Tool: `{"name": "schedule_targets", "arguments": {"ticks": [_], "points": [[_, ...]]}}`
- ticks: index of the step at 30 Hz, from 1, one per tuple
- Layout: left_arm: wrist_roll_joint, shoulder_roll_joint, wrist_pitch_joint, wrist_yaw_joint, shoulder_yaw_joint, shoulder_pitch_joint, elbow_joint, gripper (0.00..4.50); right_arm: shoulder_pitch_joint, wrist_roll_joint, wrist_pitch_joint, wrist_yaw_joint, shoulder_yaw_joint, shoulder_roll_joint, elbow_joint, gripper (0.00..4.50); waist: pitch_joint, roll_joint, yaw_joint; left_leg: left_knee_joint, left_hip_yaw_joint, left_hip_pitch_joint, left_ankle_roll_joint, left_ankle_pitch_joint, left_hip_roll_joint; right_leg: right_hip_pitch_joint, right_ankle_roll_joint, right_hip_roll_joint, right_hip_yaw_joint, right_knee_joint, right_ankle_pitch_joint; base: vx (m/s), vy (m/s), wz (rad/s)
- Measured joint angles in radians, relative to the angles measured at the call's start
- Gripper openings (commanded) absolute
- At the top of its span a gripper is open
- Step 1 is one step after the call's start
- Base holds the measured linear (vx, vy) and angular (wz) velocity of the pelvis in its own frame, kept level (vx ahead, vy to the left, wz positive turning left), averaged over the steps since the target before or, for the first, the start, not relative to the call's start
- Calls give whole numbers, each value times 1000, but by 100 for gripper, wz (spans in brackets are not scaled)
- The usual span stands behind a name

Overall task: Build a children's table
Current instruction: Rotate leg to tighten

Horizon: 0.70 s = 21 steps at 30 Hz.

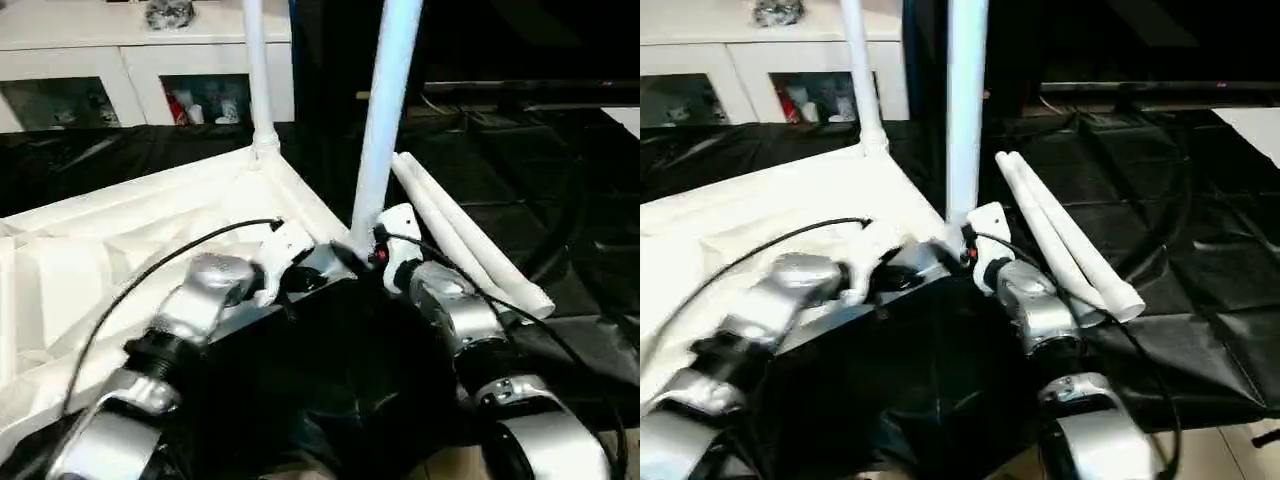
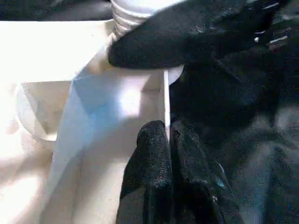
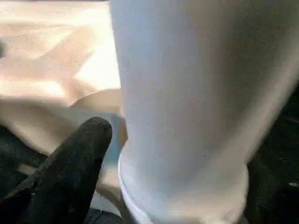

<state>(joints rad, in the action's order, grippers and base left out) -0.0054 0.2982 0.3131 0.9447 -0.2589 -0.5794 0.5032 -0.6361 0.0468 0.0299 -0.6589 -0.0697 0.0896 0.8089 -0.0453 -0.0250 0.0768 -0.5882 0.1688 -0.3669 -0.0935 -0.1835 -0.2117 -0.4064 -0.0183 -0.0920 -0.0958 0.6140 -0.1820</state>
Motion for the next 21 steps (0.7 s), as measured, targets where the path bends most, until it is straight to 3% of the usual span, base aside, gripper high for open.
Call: {"name": "schedule_targets", "arguments": {"ticks": [13,21], "points": [[-46,131,-51,246,-24,89,-133,0,85,51,42,-479,-108,176,-200,393,-1,1,24,-2,1,-1,1,0,0,-1,0,0,0,-1,0,0,0,0],[-71,157,-46,304,-31,106,-167,0,91,70,77,-557,-125,200,-239,319,-1,2,28,-2,1,0,0,0,0,-1,0,0,0,0,0,0,0,0]]}}
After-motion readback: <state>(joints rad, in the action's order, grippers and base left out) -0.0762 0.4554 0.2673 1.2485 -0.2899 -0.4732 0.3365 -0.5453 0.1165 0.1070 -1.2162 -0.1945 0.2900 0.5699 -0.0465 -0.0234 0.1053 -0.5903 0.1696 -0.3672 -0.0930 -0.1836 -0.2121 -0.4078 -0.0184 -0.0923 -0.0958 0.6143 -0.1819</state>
